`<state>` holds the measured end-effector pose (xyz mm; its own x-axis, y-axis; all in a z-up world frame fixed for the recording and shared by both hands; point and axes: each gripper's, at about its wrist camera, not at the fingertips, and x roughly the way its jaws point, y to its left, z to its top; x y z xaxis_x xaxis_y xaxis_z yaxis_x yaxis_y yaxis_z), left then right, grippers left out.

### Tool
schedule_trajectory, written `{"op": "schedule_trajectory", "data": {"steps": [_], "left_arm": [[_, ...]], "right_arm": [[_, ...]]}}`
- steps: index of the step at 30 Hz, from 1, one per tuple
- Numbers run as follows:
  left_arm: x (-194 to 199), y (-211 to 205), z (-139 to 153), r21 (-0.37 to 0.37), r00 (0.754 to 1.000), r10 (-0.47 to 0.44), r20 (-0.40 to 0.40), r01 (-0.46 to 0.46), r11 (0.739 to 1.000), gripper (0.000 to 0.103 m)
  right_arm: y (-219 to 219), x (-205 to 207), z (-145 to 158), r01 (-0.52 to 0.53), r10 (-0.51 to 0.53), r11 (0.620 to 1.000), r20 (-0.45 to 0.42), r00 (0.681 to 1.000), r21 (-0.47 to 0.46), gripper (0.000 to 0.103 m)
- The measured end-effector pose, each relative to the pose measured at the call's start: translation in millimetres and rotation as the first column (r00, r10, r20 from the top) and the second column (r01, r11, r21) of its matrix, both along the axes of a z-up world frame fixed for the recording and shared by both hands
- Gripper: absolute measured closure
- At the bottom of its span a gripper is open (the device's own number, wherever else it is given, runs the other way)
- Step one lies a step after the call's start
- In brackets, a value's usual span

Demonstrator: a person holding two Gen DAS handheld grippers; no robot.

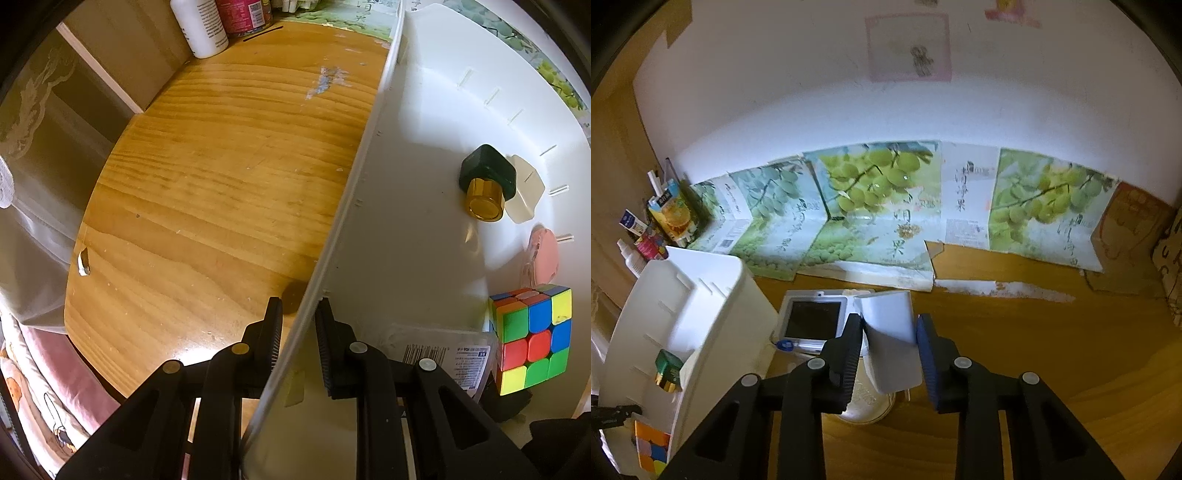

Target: Organize rigid objects

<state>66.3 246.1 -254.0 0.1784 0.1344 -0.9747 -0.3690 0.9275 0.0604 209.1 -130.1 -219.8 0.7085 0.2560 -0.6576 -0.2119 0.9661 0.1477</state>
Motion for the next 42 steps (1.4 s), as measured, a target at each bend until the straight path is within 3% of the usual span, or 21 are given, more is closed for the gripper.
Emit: {"op": "schedule_trajectory", "data": {"steps": [18, 20, 25, 28, 39, 42], "left_arm": [[-4, 0, 5, -0.019, 0.993, -0.115, 0.016, 0.116, 0.993, 0.082], [-4, 0, 5, -0.022, 0.991, -0.133, 0.014, 0.133, 0.991, 0.082], [-2, -2, 5, -0.024, 0.983, -0.181, 0.009, 0.181, 0.983, 0.082], [-1, -5, 7, -0.024, 0.978, -0.208, 0.016, 0.208, 0.978, 0.082], [0, -11, 10, -0.014, 0.960, -0.280, 0.010, 0.280, 0.960, 0.082], [-1, -13, 9, -0.013, 0.957, -0.289, 0.005, 0.289, 0.957, 0.082]], "right_arm": [[20, -70, 63, -0.027, 0.028, 1.000, 0.128, 0.991, -0.007, 0.076], [24, -83, 70, -0.042, 0.042, 0.999, 0.156, 0.987, 0.000, 0.096], [43, -107, 85, -0.096, 0.096, 0.995, 0.208, 0.973, -0.014, 0.096], [51, -111, 81, -0.081, 0.088, 0.996, 0.184, 0.979, -0.046, 0.096], [46, -133, 41, -0.028, 0.028, 1.000, 0.005, 1.000, -0.009, 0.094], [46, -138, 28, -0.023, 0.022, 1.000, -0.043, 0.999, -0.003, 0.085]]}}
